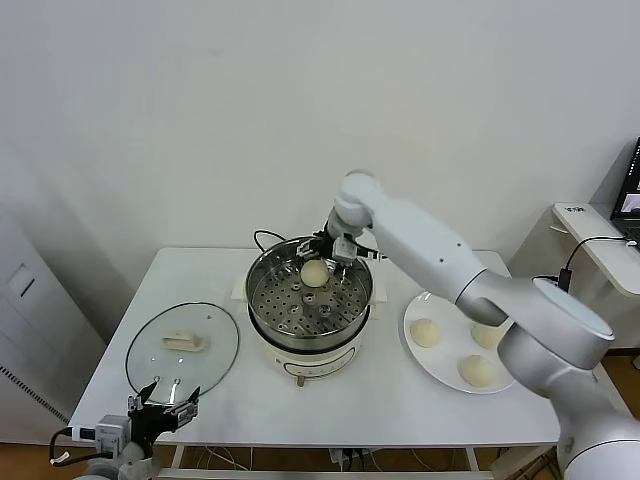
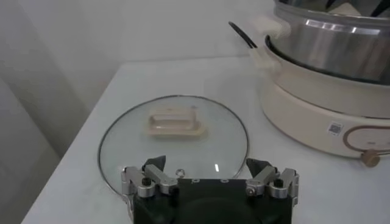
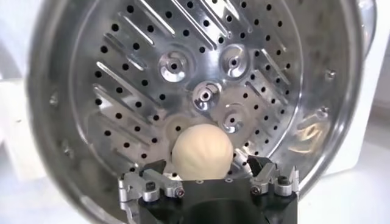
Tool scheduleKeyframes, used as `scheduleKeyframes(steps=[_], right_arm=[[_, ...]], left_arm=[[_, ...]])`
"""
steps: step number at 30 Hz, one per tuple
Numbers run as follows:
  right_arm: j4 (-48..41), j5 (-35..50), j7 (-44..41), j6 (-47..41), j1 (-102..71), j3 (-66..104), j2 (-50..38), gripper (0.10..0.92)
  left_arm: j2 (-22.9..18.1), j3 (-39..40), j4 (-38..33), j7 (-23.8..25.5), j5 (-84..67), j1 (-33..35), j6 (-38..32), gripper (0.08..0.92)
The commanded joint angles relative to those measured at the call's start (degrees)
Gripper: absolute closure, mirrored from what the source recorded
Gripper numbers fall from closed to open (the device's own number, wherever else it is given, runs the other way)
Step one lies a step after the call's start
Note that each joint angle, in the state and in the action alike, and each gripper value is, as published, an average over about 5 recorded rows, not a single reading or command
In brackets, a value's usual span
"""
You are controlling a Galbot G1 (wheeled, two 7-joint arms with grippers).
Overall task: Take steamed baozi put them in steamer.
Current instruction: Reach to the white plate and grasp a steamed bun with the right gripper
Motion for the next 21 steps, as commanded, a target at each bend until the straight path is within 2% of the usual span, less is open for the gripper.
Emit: scheduleKeyframes(steps=[1,6,10,21], right_arm=[[0.0,26.3,-5.3,-8.4,14.0,-14.0,-8.2,0.203],[0.5,43.1,-6.2,-24.2,20.9,-27.1,-14.8,0.203],[1.2,51.4,-7.1,-31.0,24.3,-35.1,-18.9,0.203],[5.5,55.5,-5.0,-37.2,19.5,-39.9,-27.1,0.203]], left_arm=[[-0.1,-0.3,-0.4,0.0,0.2,0.5,0.0,0.177],[0.0,-0.6,-0.5,0.0,0.2,0.9,0.0,0.177],[0.0,-0.7,-0.7,0.0,0.2,1.1,-0.1,0.177],[-0.9,-1.0,-0.9,0.0,0.2,1.4,-0.2,0.177]])
